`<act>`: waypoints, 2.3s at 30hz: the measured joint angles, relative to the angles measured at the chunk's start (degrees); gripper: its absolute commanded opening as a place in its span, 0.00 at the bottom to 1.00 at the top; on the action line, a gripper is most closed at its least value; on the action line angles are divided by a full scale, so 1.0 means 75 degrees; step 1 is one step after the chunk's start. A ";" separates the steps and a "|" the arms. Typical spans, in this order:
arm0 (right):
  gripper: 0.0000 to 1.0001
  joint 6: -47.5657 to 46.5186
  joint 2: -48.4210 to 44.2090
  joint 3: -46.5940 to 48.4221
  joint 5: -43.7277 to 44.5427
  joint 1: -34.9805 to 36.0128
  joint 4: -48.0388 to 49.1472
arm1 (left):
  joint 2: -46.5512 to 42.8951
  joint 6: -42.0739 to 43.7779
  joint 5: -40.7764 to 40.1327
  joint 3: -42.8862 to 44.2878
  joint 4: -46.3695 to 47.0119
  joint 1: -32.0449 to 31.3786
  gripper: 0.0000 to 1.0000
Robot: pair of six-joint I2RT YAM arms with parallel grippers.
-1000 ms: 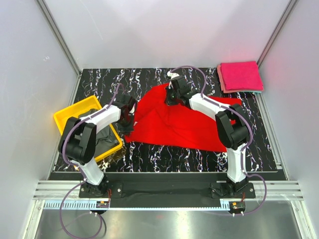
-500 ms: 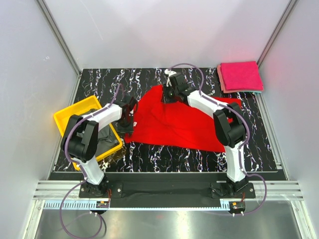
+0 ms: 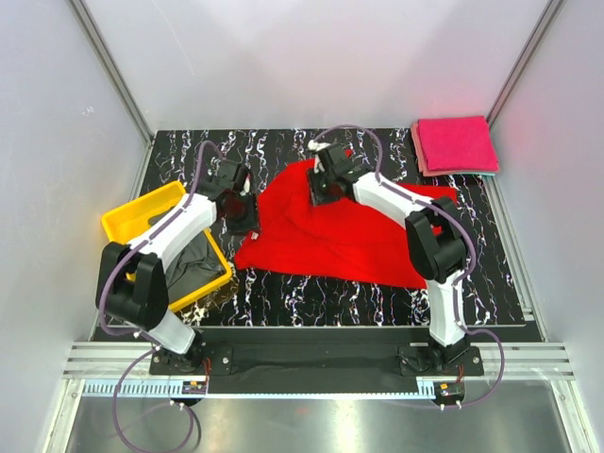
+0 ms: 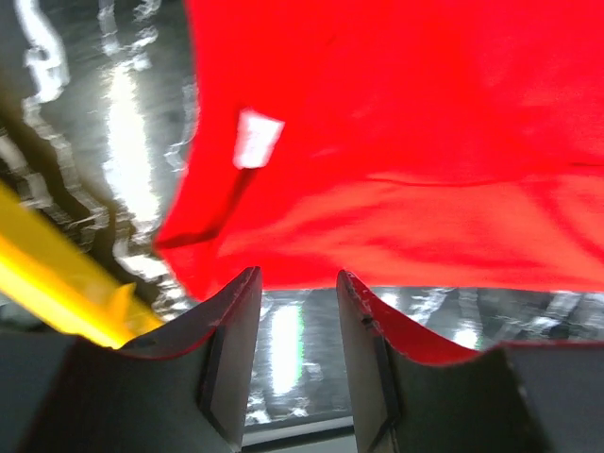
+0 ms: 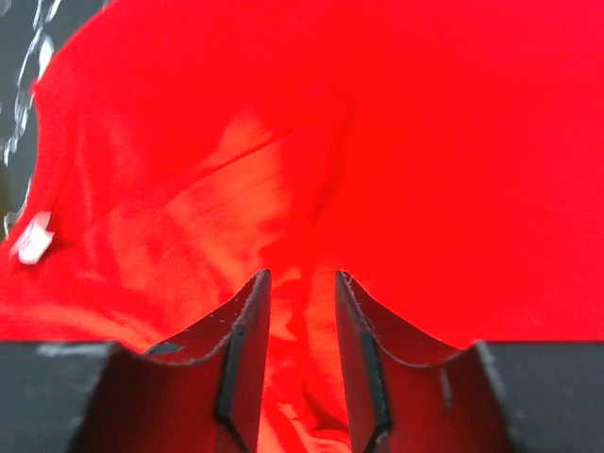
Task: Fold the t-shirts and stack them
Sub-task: Fold the tshirt
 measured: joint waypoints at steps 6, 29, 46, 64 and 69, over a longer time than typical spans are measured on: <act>0.36 -0.0487 0.0050 -0.0047 0.0146 0.0956 0.0090 | -0.0787 -0.0729 0.1227 -0.0833 0.0915 0.1139 0.43; 0.20 -0.1568 0.1218 0.0391 0.2664 0.1827 0.0656 | -0.2063 -0.0828 0.1425 -0.1309 0.1020 0.2256 0.45; 0.03 -0.0962 0.0545 -0.0373 0.3669 0.1818 0.1169 | -0.0950 -0.1209 0.1201 -0.1597 0.1454 0.0391 0.43; 0.01 0.1993 -0.0361 -0.1696 0.4284 0.0836 0.0933 | 0.0428 -0.1725 0.0119 -0.1577 0.1454 0.0117 0.46; 0.02 0.2486 -0.0393 -0.1827 0.4316 0.0790 0.0839 | 0.0612 -0.1714 -0.0146 -0.1478 0.1355 0.0114 0.47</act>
